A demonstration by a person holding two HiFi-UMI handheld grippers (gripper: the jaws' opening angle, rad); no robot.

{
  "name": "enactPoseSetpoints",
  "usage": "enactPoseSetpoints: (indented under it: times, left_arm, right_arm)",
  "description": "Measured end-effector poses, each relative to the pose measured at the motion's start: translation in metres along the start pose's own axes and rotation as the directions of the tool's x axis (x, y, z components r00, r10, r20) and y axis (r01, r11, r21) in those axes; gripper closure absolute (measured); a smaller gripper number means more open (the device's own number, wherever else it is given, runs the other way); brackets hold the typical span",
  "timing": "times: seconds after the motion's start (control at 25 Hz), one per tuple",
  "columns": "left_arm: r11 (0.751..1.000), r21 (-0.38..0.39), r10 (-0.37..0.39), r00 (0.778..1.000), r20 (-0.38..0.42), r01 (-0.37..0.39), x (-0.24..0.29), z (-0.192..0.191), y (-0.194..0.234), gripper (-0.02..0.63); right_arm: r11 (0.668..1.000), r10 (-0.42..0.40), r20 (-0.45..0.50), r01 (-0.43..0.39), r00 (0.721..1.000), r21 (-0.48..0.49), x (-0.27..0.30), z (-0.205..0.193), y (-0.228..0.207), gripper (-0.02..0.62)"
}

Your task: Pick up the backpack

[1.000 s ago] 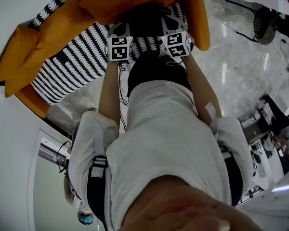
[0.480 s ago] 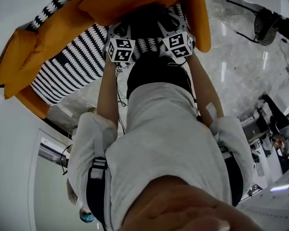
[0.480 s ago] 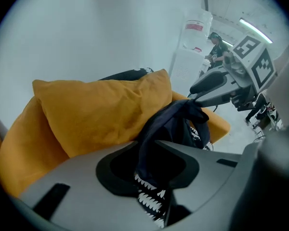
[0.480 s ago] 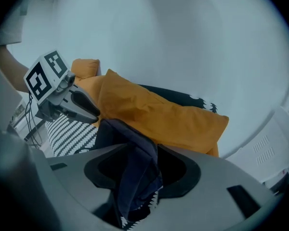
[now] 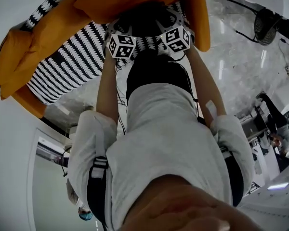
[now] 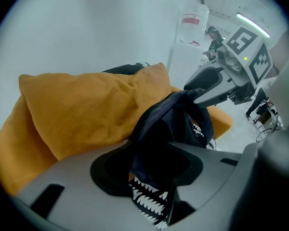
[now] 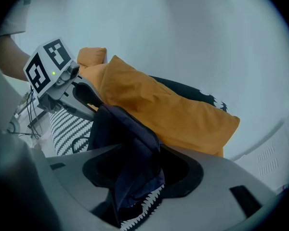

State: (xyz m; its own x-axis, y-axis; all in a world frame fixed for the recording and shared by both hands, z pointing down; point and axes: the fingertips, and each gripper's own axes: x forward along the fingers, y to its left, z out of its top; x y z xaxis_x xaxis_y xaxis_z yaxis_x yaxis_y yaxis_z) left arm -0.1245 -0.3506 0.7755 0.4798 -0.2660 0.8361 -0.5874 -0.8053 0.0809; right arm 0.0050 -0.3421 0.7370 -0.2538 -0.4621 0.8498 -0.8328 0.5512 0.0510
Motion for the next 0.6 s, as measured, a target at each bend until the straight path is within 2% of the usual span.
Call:
enactPoseSetpoints:
  times: [0.36, 0.48, 0.6]
  left_arm:
    - [0.996, 0.08, 0.029, 1.0, 0.006, -0.029, 0.009, -0.003, 0.007, 0.448]
    - [0.997, 0.064, 0.03, 1.0, 0.007, -0.03, 0.015, 0.001, 0.008, 0.448]
    - [1.0, 0.015, 0.019, 1.0, -0.004, -0.019, 0.018, 0.002, 0.009, 0.451]
  right_arm:
    - [1.0, -0.018, 0.011, 0.018, 1.0, -0.017, 0.023, 0.006, -0.001, 0.376]
    - [1.0, -0.025, 0.021, 0.024, 0.999, 0.01, 0.025, 0.006, -0.006, 0.38]
    - [0.999, -0.036, 0.025, 0.036, 0.999, 0.024, 0.024, 0.006, -0.007, 0.444]
